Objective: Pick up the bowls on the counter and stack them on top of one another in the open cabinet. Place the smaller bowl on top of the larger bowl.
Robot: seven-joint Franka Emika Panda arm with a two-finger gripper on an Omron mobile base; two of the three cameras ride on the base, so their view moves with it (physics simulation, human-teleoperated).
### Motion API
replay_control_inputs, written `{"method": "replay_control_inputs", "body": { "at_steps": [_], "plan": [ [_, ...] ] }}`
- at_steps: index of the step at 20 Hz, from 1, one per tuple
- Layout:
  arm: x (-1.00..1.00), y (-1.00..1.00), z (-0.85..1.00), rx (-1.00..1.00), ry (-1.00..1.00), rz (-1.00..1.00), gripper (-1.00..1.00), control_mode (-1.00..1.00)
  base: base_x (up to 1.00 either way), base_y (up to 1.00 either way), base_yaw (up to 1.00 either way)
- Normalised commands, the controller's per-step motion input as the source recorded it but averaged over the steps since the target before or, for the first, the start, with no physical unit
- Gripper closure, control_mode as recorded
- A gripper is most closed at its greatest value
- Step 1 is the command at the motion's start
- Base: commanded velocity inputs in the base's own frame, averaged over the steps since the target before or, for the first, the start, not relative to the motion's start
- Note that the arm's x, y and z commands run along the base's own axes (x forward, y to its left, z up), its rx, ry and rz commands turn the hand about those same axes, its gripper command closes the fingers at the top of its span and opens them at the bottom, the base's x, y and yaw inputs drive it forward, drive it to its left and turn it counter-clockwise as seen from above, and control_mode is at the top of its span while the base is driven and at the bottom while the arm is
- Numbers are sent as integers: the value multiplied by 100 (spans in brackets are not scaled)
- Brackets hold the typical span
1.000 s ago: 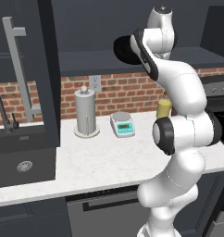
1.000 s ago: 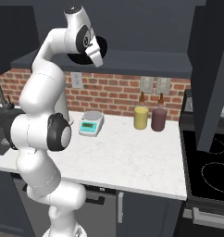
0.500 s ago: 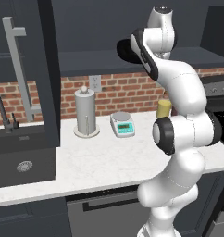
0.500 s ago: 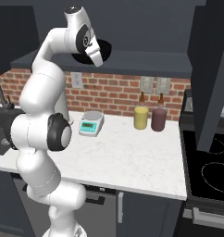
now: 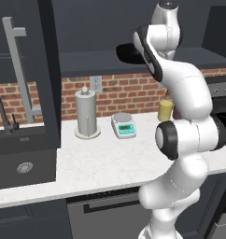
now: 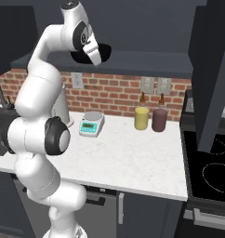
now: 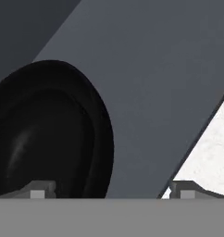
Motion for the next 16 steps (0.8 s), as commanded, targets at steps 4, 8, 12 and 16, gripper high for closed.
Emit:
{"method": "replay_control_inputs", "body": {
  "at_steps": [4,8,12,16],
  "plan": [
    [-100,0,14,0,-13,0,-100,-100,0,0,0],
    [-100,1,5,-1,-7,4,-100,-100,0,0,0],
    [-100,11,-2,-8,-5,7,-100,-100,0,0,0],
    [-76,6,-20,-7,-4,7,-100,-100,0,0,0]
  ]
}}
